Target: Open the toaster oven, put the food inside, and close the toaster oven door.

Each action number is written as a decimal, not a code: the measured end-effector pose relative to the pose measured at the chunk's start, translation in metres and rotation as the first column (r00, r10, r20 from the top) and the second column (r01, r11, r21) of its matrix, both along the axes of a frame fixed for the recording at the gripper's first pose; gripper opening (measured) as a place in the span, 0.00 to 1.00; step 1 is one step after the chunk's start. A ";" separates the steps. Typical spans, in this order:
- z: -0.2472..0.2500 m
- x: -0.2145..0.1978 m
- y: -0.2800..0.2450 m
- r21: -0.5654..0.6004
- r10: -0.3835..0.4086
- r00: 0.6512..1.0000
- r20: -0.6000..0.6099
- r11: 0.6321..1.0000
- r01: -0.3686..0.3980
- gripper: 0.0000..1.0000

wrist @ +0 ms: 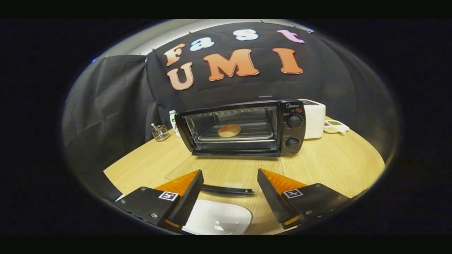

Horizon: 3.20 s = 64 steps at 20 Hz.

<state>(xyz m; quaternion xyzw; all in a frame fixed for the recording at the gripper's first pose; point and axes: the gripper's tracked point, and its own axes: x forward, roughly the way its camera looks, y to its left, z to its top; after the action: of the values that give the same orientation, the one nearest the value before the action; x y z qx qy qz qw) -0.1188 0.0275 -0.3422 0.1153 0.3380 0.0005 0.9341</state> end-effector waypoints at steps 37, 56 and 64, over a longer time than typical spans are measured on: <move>-0.038 0.018 0.034 -0.063 0.053 0.992 -0.115 0.996 -0.060 0.92; 0.010 0.124 -0.007 -0.029 -0.210 0.974 0.087 0.977 0.213 0.92; 0.050 0.132 -0.006 -0.024 -0.183 0.968 0.172 0.981 0.190 0.92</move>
<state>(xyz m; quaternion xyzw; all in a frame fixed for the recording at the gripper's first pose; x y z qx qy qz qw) 0.0134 0.0212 -0.2926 0.1273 0.2452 -0.0845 0.9574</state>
